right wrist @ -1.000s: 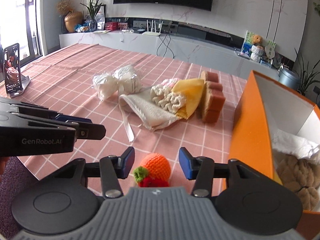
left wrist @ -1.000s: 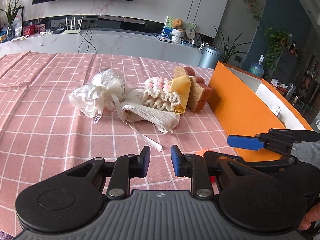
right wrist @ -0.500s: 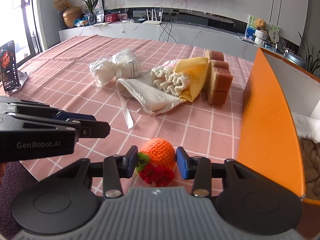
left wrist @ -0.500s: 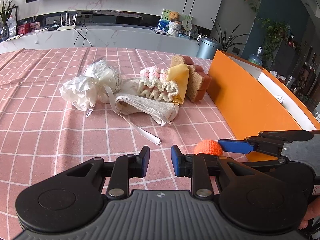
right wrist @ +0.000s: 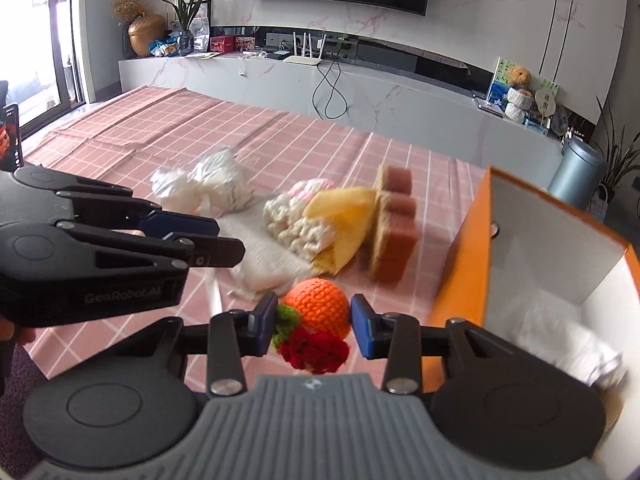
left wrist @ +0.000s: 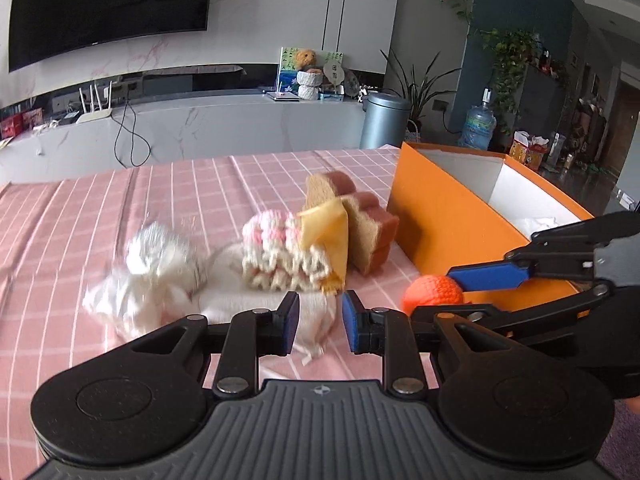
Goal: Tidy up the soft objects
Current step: 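Grasp the orange crocheted strawberry with the right tool while the left grasps the yellow cloth, then lift and carry the strawberry and yellow cloth with both tools over the box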
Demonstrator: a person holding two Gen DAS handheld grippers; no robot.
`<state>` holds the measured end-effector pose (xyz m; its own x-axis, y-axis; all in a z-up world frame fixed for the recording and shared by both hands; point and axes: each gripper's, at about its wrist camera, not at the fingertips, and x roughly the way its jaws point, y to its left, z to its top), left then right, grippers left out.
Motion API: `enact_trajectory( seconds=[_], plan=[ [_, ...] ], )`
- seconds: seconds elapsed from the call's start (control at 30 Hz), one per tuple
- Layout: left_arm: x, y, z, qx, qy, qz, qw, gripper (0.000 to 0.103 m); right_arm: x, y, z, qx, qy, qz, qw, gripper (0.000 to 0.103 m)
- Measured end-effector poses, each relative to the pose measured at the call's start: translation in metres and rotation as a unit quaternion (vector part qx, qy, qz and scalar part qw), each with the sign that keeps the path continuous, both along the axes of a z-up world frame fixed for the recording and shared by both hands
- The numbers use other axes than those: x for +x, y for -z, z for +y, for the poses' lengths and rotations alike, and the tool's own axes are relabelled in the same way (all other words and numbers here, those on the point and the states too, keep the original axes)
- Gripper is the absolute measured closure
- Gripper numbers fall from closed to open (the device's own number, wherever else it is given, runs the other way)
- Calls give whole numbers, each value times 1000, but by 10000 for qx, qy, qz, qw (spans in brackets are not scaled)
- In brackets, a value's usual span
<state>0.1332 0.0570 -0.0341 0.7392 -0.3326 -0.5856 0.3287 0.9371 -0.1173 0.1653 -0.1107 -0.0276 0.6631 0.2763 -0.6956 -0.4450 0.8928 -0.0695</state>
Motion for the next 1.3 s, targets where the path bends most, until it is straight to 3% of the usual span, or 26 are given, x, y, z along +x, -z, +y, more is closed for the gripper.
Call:
enact_trajectory(
  seconds=[0.23,0.5,0.73,0.77,0.83,0.97,1.1,1.3],
  plan=[
    [53,-1,-5,319,79,84,9994,46,39,-10,-12,-207,27,-99,9997,64],
    [88,5,-26,458,545,-22,9975,44,66,-14,-19,-297,22,-215,9993,64],
    [111,21,-56,965,1023,-257,9897,45,79,-17,-35,-236,89,-279,9993,63],
    [112,25,-60,1042,1117,-273,9879,46,80,-16,-36,-221,101,-268,9993,63],
    [114,30,-66,1182,1291,-284,9841,76,83,-15,-38,-173,137,-230,9995,63],
    [118,40,-67,1307,1356,-143,9820,99,85,-12,-40,-47,136,-166,9998,63],
    [114,37,-62,1158,1235,-163,9854,101,84,-11,-41,6,147,-156,9998,63],
    [98,9,-51,866,1069,-387,9897,101,75,-18,-45,137,185,-223,9995,63]
  ],
)
